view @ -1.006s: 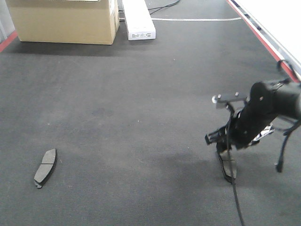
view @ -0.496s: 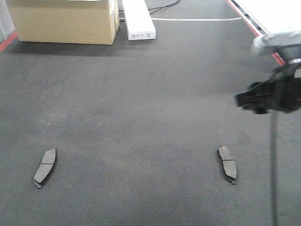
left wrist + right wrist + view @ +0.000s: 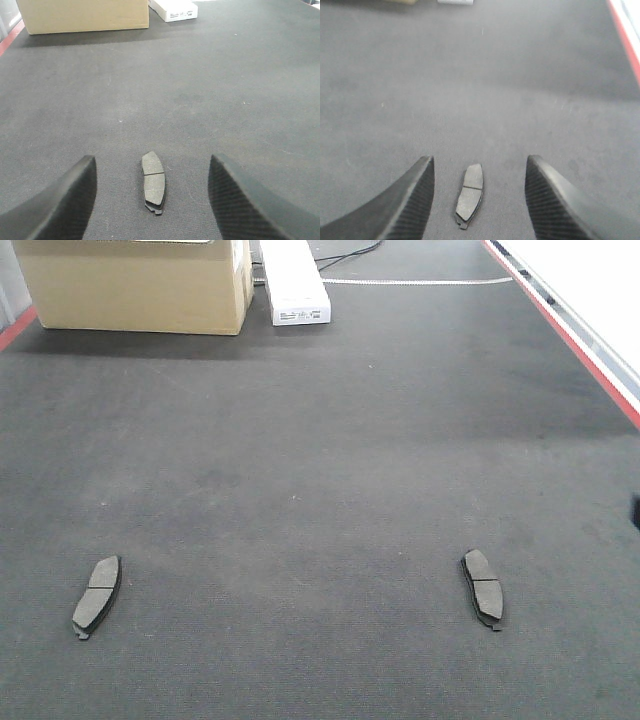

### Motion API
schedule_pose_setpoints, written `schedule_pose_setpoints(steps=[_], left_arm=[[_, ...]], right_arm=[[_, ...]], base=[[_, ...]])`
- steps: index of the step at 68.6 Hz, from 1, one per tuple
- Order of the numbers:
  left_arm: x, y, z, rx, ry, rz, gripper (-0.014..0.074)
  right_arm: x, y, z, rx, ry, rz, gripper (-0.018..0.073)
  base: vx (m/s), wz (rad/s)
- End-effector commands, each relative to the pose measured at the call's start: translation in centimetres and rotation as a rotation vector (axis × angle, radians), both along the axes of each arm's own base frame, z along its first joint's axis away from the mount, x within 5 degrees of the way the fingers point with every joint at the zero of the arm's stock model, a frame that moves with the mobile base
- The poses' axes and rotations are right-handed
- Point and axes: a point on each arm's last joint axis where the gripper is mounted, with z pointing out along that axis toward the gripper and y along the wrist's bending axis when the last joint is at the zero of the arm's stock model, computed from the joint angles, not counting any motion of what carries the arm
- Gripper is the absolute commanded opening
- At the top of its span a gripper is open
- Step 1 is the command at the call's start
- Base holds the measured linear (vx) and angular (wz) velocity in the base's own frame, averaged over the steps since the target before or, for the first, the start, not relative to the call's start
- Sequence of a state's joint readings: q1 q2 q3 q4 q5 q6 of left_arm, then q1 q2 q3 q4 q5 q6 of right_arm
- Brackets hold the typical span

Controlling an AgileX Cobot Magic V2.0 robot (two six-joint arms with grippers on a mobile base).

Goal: Move and align brake pads A on conveyor
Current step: 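Raise the open right gripper away from the placed pad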

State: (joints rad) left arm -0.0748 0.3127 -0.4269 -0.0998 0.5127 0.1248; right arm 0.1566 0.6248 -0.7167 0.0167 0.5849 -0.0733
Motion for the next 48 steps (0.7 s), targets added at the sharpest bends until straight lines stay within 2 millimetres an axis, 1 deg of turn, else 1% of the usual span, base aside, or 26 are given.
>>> schedule_pose_setpoints(steps=[1, 3, 12, 22, 29, 48], left_arm=[[0.2, 0.0, 1.4, -0.017, -0.091, 0.003, 0.045], [0.2, 0.0, 1.4, -0.017, -0.091, 0.003, 0.045], [0.2, 0.0, 1.4, -0.017, -0.091, 0.003, 0.045], [0.2, 0.0, 1.4, -0.017, -0.091, 0.003, 0.045], [0.2, 0.0, 1.4, -0.017, -0.091, 0.003, 0.045], [0.2, 0.0, 1.4, -0.017, -0.091, 0.003, 0.045]], right_arm=[[-1.6, -0.3, 0.4, 0.023, -0.187, -0.006, 0.04], [-2.1, -0.4, -0.2, 0.026, -0.202, -0.007, 0.04], [-4.2, -0.7, -1.8, 0.049, -0.266, -0.006, 0.04], [-6.1, -1.0, -2.6, 0.061, -0.343, -0.006, 0.04], [-6.7, -1.1, -2.7, 0.065, -0.369, -0.006, 0.04], [-6.7, -1.1, -2.7, 0.063, -0.365, -0.006, 0.04]], base=[[0.0, 0.0], [0.0, 0.0], [0.0, 0.0], [0.0, 0.0], [0.0, 0.0], [0.0, 0.0]])
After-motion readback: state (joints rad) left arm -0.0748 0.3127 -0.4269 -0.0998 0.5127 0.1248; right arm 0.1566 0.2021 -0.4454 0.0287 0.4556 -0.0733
